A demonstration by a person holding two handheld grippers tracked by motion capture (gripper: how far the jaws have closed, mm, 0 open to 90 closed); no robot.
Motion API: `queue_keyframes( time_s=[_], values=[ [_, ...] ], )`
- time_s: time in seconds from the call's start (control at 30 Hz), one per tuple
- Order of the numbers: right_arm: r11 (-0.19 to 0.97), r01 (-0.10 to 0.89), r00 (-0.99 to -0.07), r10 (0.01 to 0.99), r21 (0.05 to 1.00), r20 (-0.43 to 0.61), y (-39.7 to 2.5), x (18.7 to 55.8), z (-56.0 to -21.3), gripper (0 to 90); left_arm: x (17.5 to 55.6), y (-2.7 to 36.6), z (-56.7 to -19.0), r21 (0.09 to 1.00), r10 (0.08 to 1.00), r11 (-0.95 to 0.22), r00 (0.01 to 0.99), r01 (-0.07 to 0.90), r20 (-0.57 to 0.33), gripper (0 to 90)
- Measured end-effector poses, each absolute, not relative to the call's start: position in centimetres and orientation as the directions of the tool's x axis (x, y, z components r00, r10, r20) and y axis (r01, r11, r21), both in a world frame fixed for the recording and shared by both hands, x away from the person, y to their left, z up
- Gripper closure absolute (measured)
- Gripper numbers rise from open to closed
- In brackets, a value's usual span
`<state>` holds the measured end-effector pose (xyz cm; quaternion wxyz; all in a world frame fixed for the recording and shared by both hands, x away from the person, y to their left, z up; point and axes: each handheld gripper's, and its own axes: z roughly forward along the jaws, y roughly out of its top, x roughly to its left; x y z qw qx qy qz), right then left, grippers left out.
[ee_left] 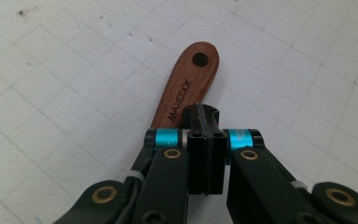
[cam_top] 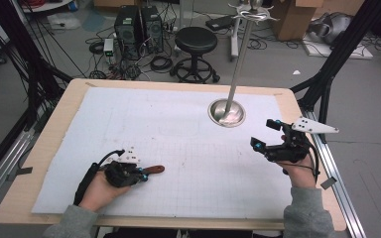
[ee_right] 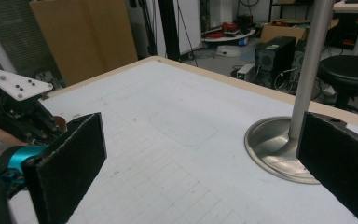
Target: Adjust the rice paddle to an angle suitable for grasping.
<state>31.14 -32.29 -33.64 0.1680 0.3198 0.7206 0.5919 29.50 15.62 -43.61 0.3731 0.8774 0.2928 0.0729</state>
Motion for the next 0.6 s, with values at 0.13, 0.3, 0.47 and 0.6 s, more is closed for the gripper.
queue_keyframes(
  time_s=[0.13, 0.3, 0.47, 0.6],
  values=[
    [0.095, 0.265, -0.738, 0.661, 0.960, 0.138, -32.3, 31.1, -33.6, 0.3, 30.2, 15.6, -43.6, 0.694, 0.578, -0.551, 0.812, 0.463, -0.083, 89.7],
    [0.100, 0.266, -0.740, 0.659, 0.959, 0.136, -32.2, 31.2, -33.7, 0.3, 31.0, 15.4, -43.6, 0.695, 0.597, -0.535, 0.797, 0.480, -0.090, 89.7],
    [0.101, 0.267, -0.739, 0.660, 0.958, 0.136, -32.2, 31.2, -33.7, 0.2, 31.9, 15.4, -43.5, 0.690, 0.618, -0.528, 0.781, 0.496, -0.088, 89.7],
    [0.099, 0.265, -0.738, 0.661, 0.959, 0.136, -32.3, 31.2, -33.7, 0.3, 32.1, 15.2, -43.4, 0.685, 0.628, -0.531, 0.775, 0.499, -0.077, 89.7]
  ],
)
